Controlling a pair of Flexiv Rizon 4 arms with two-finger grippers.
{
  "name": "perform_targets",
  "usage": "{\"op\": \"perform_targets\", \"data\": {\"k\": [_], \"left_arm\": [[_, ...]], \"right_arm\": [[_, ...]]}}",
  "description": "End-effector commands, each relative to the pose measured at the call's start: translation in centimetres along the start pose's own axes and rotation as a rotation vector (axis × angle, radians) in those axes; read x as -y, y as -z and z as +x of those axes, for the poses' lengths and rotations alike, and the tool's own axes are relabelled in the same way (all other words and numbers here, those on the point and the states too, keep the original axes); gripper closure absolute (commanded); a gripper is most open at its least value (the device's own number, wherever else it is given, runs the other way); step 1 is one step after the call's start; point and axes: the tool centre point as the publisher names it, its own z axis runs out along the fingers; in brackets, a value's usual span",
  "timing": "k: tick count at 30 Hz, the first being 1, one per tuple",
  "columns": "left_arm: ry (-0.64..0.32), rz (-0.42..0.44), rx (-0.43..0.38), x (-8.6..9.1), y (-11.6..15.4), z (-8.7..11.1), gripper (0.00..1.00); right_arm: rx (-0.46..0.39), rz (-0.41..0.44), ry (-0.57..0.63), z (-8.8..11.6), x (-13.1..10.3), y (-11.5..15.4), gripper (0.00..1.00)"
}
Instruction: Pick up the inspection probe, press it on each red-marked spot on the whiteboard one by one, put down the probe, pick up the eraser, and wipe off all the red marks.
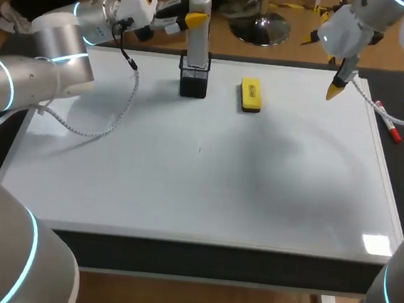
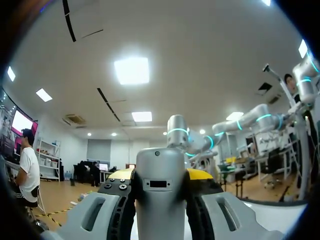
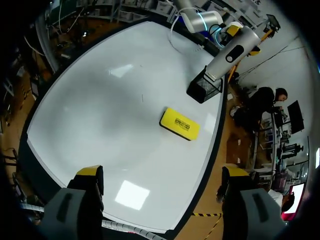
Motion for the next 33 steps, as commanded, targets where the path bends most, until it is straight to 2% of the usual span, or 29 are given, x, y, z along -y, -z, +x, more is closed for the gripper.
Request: {"op": "perform_targets", "data": {"k": [1,33], "left_arm": [[-0.001,0.009,-0.004,-0.4,0.3,-0.3,1.0],[0.02,0.016,-0.007,-3.7,1.8,-0.4,1.0]], "right_arm": [[-0.004,0.004,0.001,0.0,0.0,0.1,0.0],[-0.004,0.004,0.001,0.0,0.0,0.1,0.0]]}}
